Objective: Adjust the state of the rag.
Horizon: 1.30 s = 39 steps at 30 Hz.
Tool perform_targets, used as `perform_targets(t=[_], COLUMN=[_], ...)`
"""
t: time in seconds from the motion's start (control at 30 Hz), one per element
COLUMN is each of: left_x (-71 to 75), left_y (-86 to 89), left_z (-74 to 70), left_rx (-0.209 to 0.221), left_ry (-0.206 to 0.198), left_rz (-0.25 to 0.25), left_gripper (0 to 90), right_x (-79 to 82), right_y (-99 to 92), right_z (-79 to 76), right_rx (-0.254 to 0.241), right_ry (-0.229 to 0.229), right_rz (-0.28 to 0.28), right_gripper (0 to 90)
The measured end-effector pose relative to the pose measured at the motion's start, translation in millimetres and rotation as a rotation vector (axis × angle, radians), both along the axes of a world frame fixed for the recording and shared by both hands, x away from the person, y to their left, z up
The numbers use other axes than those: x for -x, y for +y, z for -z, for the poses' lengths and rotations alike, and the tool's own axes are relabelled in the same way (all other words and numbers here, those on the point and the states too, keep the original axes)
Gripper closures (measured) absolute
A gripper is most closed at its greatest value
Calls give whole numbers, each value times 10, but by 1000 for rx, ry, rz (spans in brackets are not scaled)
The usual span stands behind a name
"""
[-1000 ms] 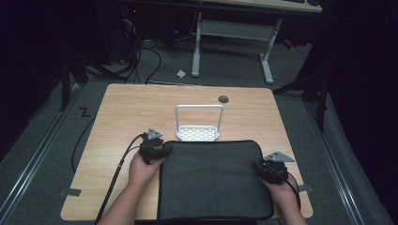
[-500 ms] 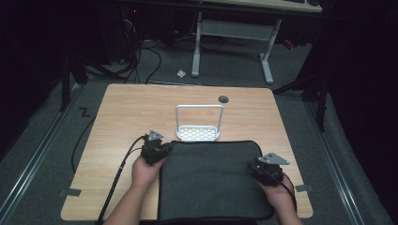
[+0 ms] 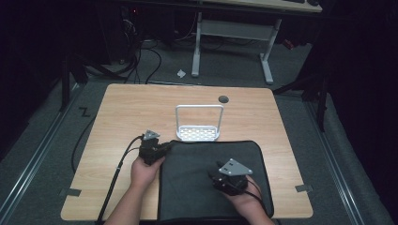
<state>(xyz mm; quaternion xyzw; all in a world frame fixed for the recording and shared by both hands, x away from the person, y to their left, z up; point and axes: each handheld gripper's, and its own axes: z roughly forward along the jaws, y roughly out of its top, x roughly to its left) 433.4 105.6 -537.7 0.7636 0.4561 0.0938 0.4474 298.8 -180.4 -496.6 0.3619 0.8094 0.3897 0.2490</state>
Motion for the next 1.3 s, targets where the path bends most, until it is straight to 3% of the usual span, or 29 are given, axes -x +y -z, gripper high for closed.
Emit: perform_targets(t=[0.1, 0.13, 0.3, 0.77, 0.93, 1.1, 1.2, 1.3], left_x=[-2, -3, -5, -9, -13, -10, -12, -13], left_y=[4, 6, 10, 15, 18, 14, 16, 17], left_z=[3, 3, 3, 7, 8, 8, 9, 9], left_rx=[9, 11, 11, 19, 18, 15, 16, 16], left_ry=[2, 4, 7, 14, 19, 19, 21, 23], left_rz=[-1, 0, 1, 0, -2, -2, -2, -3], left_gripper=[796, 796, 791, 788, 788, 787, 787, 787], right_x=[30, 30, 59, 121, 168, 194, 183, 185], right_y=[336, 336, 732, 1340, 1460, 1484, 1439, 1386], right_z=[29, 29, 86, 273, 330, 375, 362, 351], right_rx=[18, 18, 29, 46, 39, 71, 77, 92], right_ry=[18, 18, 45, 118, 164, 156, 160, 146], right_rz=[-66, -66, -147, -275, -311, -315, -304, -303], right_gripper=[499, 499, 491, 475, 446, 450, 522, 661])
